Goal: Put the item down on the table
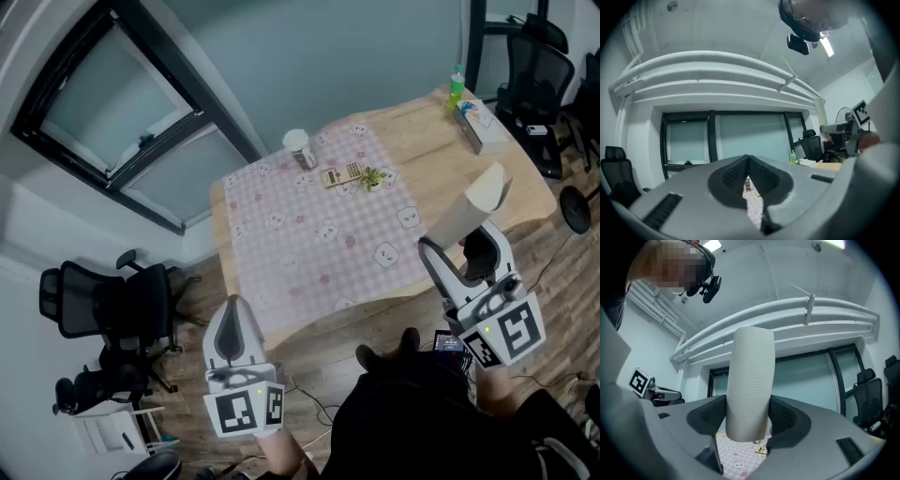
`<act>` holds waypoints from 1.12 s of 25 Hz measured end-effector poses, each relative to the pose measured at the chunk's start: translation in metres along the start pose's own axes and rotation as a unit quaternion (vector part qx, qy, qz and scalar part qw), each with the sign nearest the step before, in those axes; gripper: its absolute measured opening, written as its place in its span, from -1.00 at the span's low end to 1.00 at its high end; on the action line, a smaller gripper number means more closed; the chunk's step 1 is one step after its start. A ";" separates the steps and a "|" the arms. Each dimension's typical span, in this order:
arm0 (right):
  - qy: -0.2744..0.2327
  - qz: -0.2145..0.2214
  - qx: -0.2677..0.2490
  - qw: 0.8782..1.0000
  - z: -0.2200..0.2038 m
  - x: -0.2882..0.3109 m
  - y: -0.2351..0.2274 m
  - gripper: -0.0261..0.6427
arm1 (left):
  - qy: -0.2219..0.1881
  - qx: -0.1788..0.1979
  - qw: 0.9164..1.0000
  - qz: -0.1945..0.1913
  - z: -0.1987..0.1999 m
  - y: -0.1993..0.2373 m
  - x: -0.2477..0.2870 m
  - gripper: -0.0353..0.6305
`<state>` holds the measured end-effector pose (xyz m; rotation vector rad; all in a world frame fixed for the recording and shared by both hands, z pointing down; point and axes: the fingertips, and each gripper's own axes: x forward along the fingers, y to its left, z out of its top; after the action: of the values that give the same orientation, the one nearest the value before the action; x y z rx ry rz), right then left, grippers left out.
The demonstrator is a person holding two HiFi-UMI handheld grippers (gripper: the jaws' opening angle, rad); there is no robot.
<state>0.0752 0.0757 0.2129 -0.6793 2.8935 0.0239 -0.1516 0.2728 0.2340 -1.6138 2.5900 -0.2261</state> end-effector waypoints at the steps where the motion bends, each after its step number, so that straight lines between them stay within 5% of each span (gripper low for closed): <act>1: 0.001 0.001 0.000 1.000 -0.001 0.001 -0.001 -0.04 | 0.002 0.002 1.000 0.005 0.001 0.002 0.001 -0.90; 28: 0.033 0.012 0.016 0.999 -0.032 -0.019 -0.063 -0.04 | 0.059 0.031 0.998 0.001 -0.005 -0.045 0.028 -0.90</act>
<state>0.1144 0.0262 0.2487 -0.6512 2.9586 -0.0439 -0.1251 0.2284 0.2471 -1.6241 2.6417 -0.4094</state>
